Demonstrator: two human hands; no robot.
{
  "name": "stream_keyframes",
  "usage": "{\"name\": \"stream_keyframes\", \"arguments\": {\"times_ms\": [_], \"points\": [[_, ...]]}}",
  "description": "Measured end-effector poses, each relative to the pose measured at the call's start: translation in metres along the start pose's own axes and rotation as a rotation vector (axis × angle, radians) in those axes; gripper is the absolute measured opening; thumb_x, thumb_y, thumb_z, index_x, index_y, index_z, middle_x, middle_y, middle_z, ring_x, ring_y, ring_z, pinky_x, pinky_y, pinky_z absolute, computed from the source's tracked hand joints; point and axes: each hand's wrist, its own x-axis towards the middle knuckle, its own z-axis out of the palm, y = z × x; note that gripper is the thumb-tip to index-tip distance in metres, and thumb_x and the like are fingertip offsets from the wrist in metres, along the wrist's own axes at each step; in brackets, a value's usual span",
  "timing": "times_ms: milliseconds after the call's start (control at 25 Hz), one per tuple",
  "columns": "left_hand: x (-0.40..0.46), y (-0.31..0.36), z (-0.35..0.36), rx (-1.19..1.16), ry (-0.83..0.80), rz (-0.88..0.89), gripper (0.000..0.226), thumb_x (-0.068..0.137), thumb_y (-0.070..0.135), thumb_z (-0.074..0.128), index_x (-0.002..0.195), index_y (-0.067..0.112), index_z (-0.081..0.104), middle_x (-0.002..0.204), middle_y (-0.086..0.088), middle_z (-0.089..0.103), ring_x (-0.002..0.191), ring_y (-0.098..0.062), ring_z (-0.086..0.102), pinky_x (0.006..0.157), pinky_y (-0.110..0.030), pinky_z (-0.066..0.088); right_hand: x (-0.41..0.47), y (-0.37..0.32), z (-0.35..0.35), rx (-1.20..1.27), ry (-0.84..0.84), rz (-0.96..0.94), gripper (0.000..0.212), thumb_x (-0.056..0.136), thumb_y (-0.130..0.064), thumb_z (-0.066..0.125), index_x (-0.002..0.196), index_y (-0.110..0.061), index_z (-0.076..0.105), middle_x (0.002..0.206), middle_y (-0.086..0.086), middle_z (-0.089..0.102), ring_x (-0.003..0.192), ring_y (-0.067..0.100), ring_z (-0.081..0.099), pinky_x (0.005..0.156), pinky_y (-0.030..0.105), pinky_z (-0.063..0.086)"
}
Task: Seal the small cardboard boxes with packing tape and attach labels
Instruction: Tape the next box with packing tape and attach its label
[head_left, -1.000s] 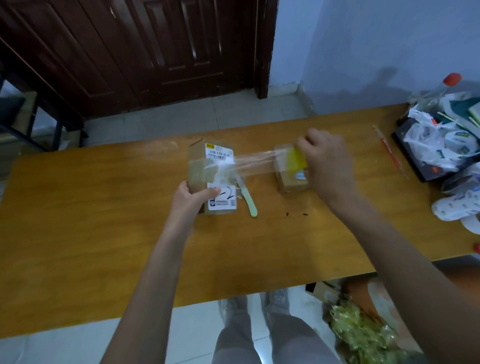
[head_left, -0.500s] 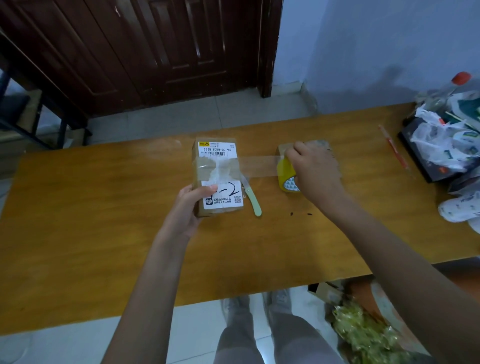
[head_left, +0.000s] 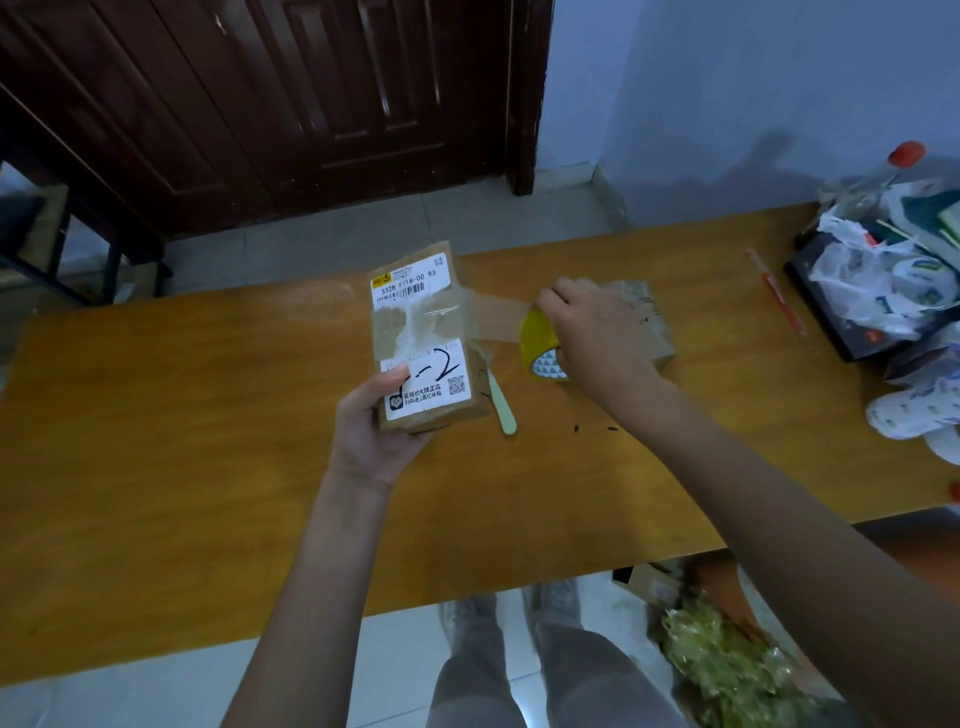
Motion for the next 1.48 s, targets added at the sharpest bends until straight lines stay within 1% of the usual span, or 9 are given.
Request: {"name": "stream_keyframes", "arguments": {"times_ms": [80, 200, 440, 600, 880, 1040, 1160, 1320, 1480], "points": [[-0.001, -0.001, 0.005, -0.023, -0.051, 0.024, 0.033, 0.081, 0.016, 0.055, 0.108, 0.013, 0.074, 0.101, -0.009, 0.073, 0.087, -0.026, 0.071, 0.065, -0.032, 0.058, 0.002, -0.003, -0.001, 0.000, 0.003, -0.014, 0.042, 0.063, 0.014, 0.058, 0.100, -0.006, 0.059, 0.090, 0.008, 0.056, 0.079, 0.025, 0.049, 0.063, 0.031, 0.026], [-0.001, -0.002, 0.008, -0.050, -0.119, 0.027, 0.055, 0.057, 0.026, 0.084, 0.110, 0.013, 0.073, 0.103, -0.009, 0.072, 0.091, -0.027, 0.070, 0.069, -0.033, 0.059, 0.004, -0.008, -0.005, -0.001, 0.025, -0.041, 0.043, 0.063, 0.014, 0.061, 0.101, -0.007, 0.060, 0.088, 0.009, 0.057, 0.077, 0.025, 0.050, 0.064, 0.031, 0.027], [0.005, -0.008, 0.013, -0.189, -0.175, -0.033, 0.060, 0.058, 0.026, 0.085, 0.116, 0.014, 0.070, 0.113, -0.008, 0.069, 0.102, -0.026, 0.067, 0.082, -0.039, 0.056, 0.006, -0.033, -0.010, -0.011, -0.048, -0.075, 0.034, 0.081, 0.002, 0.053, 0.114, -0.008, 0.054, 0.101, 0.009, 0.055, 0.091, 0.026, 0.050, 0.076, 0.035, 0.037], [0.013, -0.003, 0.022, -0.148, -0.227, -0.122, 0.053, 0.075, 0.021, 0.070, 0.126, 0.008, 0.061, 0.119, -0.011, 0.066, 0.108, -0.029, 0.063, 0.091, -0.040, 0.052, 0.009, -0.041, -0.017, -0.050, -0.052, -0.034, 0.025, 0.086, -0.004, 0.050, 0.110, -0.008, 0.052, 0.104, 0.009, 0.049, 0.093, 0.024, 0.045, 0.074, 0.032, 0.028], [0.018, 0.005, 0.024, 0.538, 0.177, -0.082, 0.020, 0.086, -0.007, 0.044, 0.101, -0.001, 0.056, 0.089, -0.016, 0.058, 0.085, -0.030, 0.052, 0.070, -0.041, 0.043, 0.002, -0.047, -0.029, -0.171, 0.001, -0.049, 0.027, 0.089, 0.005, 0.036, 0.105, -0.005, 0.054, 0.102, 0.010, 0.054, 0.095, 0.027, 0.050, 0.078, 0.035, 0.034], [0.014, 0.009, 0.034, 0.585, 0.057, -0.284, 0.062, 0.061, 0.017, 0.067, 0.120, 0.003, 0.053, 0.097, -0.012, 0.065, 0.086, -0.029, 0.064, 0.065, -0.039, 0.052, 0.006, -0.049, -0.039, -0.164, -0.079, -0.067, 0.033, 0.086, 0.006, 0.040, 0.117, 0.000, 0.049, 0.109, 0.016, 0.055, 0.102, 0.034, 0.050, 0.084, 0.040, 0.035], [0.017, -0.019, 0.043, 0.706, 0.271, -0.196, 0.066, 0.059, 0.017, 0.088, 0.115, 0.016, 0.052, 0.102, -0.006, 0.069, 0.086, -0.020, 0.070, 0.061, -0.034, 0.057, 0.004, -0.056, -0.042, -0.137, -0.128, -0.119, 0.032, 0.086, -0.007, 0.054, 0.118, -0.003, 0.048, 0.109, 0.013, 0.059, 0.102, 0.032, 0.052, 0.084, 0.040, 0.036], [0.018, -0.022, 0.026, 0.490, 0.319, -0.184, 0.072, 0.059, 0.020, 0.081, 0.125, 0.008, 0.054, 0.115, -0.015, 0.068, 0.102, -0.033, 0.068, 0.077, -0.051, 0.059, -0.004, -0.011, -0.046, 0.087, -0.011, 0.018, 0.044, 0.071, -0.017, 0.075, 0.109, -0.015, 0.053, 0.098, 0.002, 0.061, 0.089, 0.024, 0.056, 0.066, 0.029, 0.030], [0.017, -0.017, 0.025, 0.465, 0.306, -0.188, 0.065, 0.059, 0.018, 0.078, 0.120, 0.006, 0.059, 0.104, -0.011, 0.072, 0.092, -0.029, 0.069, 0.063, -0.040, 0.059, -0.018, -0.001, -0.026, 0.444, 0.057, 0.121, 0.031, 0.072, 0.001, 0.066, 0.096, -0.009, 0.048, 0.084, 0.000, 0.050, 0.076, 0.022, 0.052, 0.053, 0.028, 0.027]]}}
